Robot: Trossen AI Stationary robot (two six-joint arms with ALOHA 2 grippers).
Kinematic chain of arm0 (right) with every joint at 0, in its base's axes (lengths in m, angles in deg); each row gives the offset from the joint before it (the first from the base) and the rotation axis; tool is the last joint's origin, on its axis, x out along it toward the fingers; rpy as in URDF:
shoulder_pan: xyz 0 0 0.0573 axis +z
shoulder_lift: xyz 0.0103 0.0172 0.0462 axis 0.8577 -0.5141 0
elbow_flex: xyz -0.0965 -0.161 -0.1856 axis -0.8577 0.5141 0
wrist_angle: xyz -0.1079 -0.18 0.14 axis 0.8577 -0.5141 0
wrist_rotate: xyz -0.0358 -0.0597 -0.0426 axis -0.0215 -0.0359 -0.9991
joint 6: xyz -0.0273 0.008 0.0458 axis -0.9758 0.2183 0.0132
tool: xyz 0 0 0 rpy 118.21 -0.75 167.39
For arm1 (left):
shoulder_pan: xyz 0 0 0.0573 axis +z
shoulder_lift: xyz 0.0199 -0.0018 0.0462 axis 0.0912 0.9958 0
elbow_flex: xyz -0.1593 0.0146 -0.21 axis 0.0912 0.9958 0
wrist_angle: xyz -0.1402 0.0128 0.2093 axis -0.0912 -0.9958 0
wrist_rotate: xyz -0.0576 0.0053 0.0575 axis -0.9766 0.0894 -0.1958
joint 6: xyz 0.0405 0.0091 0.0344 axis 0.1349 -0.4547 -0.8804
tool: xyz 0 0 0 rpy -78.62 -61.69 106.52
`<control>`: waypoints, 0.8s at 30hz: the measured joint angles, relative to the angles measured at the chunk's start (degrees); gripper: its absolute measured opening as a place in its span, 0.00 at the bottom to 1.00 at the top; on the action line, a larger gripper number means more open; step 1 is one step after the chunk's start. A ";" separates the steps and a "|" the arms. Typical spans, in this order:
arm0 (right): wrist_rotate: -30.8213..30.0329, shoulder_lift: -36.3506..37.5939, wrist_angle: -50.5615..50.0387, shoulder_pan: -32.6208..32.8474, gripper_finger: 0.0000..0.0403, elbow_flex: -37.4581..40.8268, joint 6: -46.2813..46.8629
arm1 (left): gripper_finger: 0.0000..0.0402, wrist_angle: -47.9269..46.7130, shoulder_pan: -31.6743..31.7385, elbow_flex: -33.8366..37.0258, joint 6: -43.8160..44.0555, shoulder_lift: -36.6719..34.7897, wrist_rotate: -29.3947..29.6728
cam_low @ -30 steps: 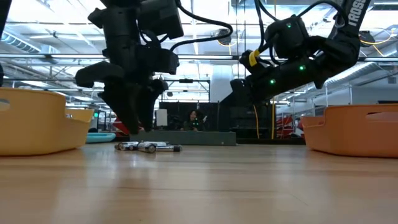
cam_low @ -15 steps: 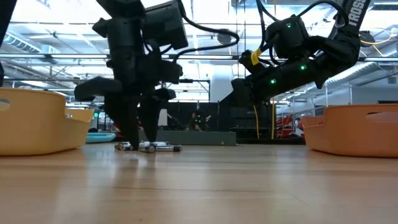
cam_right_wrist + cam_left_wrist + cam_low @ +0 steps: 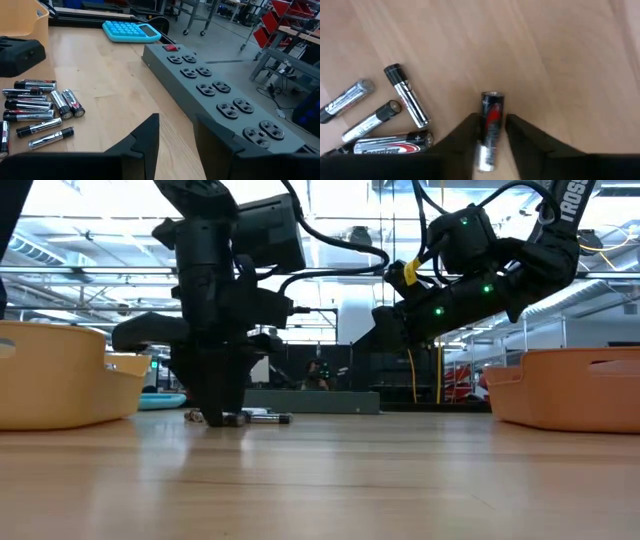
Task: Sort batteries
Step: Put the white battery into the yellow bin
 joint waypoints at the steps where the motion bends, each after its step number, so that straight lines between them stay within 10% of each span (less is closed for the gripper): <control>1: 0.02 0.00 -0.01 0.00 0.28 0.00 0.00 | 0.18 0.04 0.03 0.00 0.72 0.00 -0.08; 12: 0.16 -0.02 -0.07 0.00 0.28 0.00 1.35 | 0.11 -11.39 -2.49 -7.94 8.26 -0.81 2.13; 24: 0.13 -0.04 -4.00 0.09 0.28 -0.04 3.10 | 0.11 -26.21 -4.73 -10.07 40.45 -19.10 -1.07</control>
